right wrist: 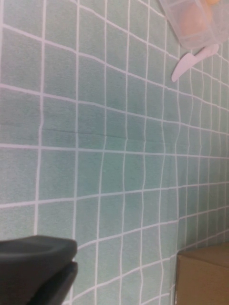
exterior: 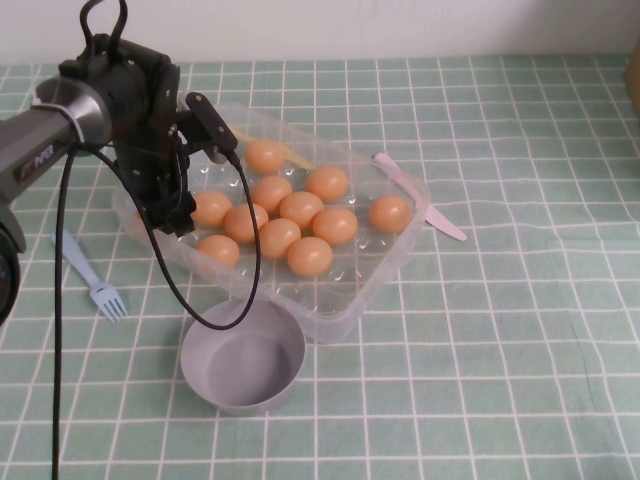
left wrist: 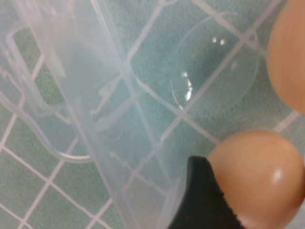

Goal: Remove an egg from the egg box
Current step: Pick up the egg from the plastic box

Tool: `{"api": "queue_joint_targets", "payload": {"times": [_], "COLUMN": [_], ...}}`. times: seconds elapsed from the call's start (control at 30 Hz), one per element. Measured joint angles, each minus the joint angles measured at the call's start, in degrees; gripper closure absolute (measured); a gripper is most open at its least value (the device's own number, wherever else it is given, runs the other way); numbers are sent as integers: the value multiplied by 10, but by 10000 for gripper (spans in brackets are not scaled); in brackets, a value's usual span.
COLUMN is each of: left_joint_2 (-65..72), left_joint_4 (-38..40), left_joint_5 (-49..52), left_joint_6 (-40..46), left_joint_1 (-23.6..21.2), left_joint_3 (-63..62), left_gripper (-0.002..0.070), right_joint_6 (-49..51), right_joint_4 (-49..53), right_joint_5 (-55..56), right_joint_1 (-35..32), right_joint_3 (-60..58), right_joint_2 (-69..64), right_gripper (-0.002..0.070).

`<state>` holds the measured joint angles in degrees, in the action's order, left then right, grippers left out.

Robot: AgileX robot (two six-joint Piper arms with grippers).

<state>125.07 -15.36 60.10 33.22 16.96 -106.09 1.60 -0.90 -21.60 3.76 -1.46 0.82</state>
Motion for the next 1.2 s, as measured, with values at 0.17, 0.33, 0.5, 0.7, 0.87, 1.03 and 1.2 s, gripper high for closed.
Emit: {"api": "queue_joint_targets", "payload": {"times": [0.17,0.33,0.5,0.7,0.87,1.03,1.2], "left_joint_2": [0,0,7,16,19,21,21], "left_joint_4": [1,3,4,4,4,4,0], "left_joint_5": [1,8,9,9,14,19,27], "left_joint_6": [0,-14,-25,-26,-27,-47,-54], "left_joint_1": [0,0,0,0,0,0,0], "left_joint_3": [0,0,0,-4,-13,-30,-33], "left_gripper": [276,276,276,276,305,322,323], "right_joint_6": [0,0,0,0,0,0,0], "right_joint_4": [0,0,0,0,0,0,0], "right_joint_5": [0,0,0,0,0,0,0], "right_joint_1": [0,0,0,0,0,0,0], "right_joint_3": [0,0,0,0,0,0,0], "right_joint_2": [0,0,0,0,0,0,0], "right_gripper": [694,694,694,694,694,694,694]}}
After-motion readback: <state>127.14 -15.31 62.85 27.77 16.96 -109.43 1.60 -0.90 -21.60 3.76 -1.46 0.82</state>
